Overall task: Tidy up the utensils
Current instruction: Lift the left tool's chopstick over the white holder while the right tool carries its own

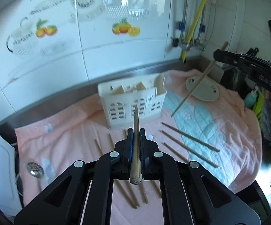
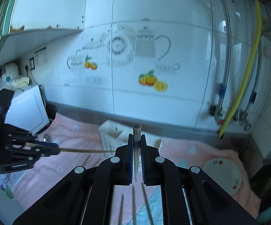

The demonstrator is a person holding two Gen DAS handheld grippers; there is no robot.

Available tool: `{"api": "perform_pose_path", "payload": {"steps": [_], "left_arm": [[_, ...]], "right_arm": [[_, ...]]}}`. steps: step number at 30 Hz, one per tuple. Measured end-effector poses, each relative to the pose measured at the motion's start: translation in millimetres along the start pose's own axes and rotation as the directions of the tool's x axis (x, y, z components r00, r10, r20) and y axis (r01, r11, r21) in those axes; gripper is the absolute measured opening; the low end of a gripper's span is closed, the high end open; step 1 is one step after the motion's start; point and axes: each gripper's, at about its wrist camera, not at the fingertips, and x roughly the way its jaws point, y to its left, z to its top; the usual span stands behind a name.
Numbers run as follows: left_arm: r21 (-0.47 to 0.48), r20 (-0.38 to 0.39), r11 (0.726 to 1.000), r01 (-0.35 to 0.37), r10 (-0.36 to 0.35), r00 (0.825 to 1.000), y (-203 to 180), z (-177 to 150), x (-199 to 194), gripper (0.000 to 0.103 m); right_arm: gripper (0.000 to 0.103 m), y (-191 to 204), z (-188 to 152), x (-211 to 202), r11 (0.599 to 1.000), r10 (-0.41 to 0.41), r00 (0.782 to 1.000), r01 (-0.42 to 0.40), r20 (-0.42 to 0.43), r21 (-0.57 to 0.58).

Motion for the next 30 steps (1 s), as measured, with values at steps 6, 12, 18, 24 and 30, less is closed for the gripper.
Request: {"api": "perform_pose_path", "payload": {"steps": [6,12,18,24,30], "left_arm": [[0.01,0.039,1.0,-0.023,0.022,0.999,8.2,34.3,-27.7,0.005],[0.031,-0.052,0.997,-0.065,0.066,0.996,19.9,61.7,7.7,0.005],[-0.028,-0.16,0.998,-0.049,0.044,0.986,45.1,75.5,56.3,0.005],[-0.064,-0.216,0.998,-0.021,0.007,0.976,53.3,84.9,80.1,0.006],[-0.082,-0.253,0.996,-0.037,0.015,0.967,55.5,88.6,95.5,0.006]], "right_arm": [[0.007,-5.3,40.3,3.0,0.999,-0.035,0.998,0.035,0.056,-0.01],[0.007,-10.9,58.4,26.1,0.997,-0.079,0.995,0.08,0.065,-0.009],[0.007,-21.1,51.8,60.9,0.996,-0.079,0.997,0.078,0.024,0.037],[0.007,-28.3,37.9,95.7,0.995,-0.067,0.996,0.071,-0.062,0.07],[0.007,-32.8,26.0,113.4,0.994,-0.068,0.992,0.077,-0.107,0.081]]}}
